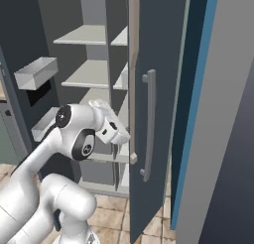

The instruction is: Take the lemon wedge from the fridge and place it on the plate with fish on the dining counter.

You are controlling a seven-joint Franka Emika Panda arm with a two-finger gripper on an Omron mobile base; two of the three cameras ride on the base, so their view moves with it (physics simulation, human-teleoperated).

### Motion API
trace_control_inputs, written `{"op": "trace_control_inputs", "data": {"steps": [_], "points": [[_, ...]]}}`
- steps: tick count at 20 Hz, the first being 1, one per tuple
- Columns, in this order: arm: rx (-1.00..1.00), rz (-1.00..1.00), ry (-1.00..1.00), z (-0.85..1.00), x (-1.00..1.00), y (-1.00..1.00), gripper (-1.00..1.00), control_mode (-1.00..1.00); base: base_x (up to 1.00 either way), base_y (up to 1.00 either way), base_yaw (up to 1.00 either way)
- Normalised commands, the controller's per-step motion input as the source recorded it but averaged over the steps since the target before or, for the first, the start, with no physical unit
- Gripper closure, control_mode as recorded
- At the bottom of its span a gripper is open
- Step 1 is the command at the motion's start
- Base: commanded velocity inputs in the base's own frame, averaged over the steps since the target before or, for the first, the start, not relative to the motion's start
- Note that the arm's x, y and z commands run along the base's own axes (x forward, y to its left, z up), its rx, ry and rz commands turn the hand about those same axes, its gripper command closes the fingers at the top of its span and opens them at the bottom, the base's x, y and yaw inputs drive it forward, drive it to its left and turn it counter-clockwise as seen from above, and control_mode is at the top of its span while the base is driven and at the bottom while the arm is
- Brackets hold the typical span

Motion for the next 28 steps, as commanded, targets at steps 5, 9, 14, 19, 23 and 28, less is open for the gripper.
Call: {"op": "trace_control_inputs", "data": {"steps": [5, 9, 14, 19, 23, 28], "points": [[0.0, -0.17, -0.05, 0.58, 0.04, 1.0, -1.0, -1.0, 0.0, 0.0, 0.0], [0.0, -0.28, -0.08, 0.37, 0.26, 1.0, -1.0, -1.0, 0.0, 0.0, 0.0], [-0.02, -0.39, -0.01, 0.24, 0.71, 0.99, -1.0, -1.0, 0.0, 0.0, 0.0], [-0.02, -0.15, 0.22, 0.02, 0.92, 0.18, -1.0, -1.0, 0.0, 0.0, 0.0], [0.0, 0.0, 0.28, 0.0, 0.97, 0.0, -1.0, -1.0, 0.0, 0.0, 0.0], [0.0, -0.04, 0.25, 0.01, 0.97, -0.06, -1.0, -1.0, 0.0, 0.0, 0.0]]}}
